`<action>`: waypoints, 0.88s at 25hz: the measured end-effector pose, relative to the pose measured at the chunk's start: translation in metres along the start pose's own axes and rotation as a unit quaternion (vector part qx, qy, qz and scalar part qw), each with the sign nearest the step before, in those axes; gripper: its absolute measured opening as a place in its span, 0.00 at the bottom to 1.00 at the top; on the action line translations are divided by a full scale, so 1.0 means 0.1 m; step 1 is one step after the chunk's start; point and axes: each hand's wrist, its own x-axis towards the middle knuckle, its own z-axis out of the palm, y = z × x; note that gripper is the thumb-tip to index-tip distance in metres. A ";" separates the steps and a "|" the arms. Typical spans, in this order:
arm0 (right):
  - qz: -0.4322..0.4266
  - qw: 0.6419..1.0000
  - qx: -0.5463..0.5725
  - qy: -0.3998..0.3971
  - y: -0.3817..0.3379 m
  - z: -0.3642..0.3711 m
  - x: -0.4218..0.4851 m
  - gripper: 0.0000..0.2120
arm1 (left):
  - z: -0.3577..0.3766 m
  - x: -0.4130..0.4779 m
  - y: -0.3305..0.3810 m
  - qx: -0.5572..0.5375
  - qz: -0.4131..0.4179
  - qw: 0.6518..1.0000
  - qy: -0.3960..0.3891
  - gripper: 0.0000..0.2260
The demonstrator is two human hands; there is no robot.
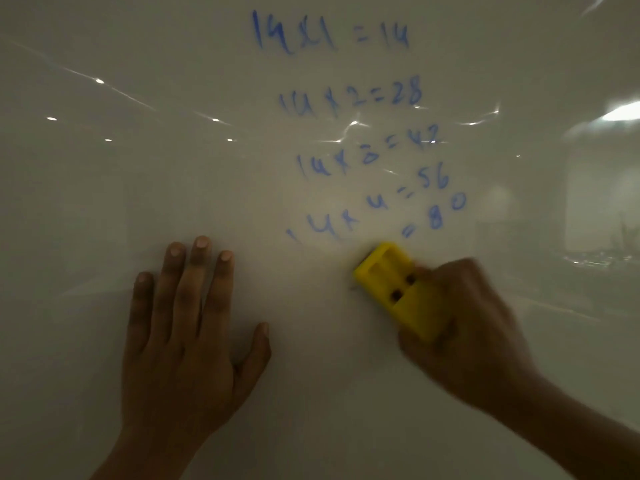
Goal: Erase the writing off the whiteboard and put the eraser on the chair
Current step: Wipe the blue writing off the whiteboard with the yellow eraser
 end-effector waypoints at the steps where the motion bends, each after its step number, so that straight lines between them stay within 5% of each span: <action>1: 0.087 0.995 0.028 0.045 0.05 -0.05 0.07 0.28 | 0.00 0.00 0.00 -0.002 0.000 1.000 0.003 0.34; 3: 0.112 0.992 0.013 0.061 0.05 -0.05 0.10 0.29 | 0.01 0.00 0.00 -0.006 0.002 1.000 0.008 0.34; 8: -0.141 0.984 -0.078 -0.080 0.03 0.01 -0.11 0.28 | 0.03 -0.01 0.00 -0.009 0.009 1.000 0.026 0.34; 13: 0.108 0.991 0.000 0.082 0.32 -0.18 0.28 0.33 | 0.10 -0.02 0.00 -0.034 0.003 0.998 0.047 0.34; 18: -0.176 0.966 -0.166 -0.093 0.27 0.00 -0.04 0.35 | 0.16 -0.03 -0.01 -0.065 0.000 0.997 0.050 0.34; 20: -0.103 0.975 -0.188 -0.057 0.41 -0.10 0.09 0.36 | 0.17 -0.04 -0.01 -0.064 0.000 0.996 0.055 0.34; 22: 0.087 0.988 -0.126 0.038 0.53 -0.22 0.28 0.35 | 0.18 -0.05 0.00 -0.066 -0.004 0.996 0.058 0.34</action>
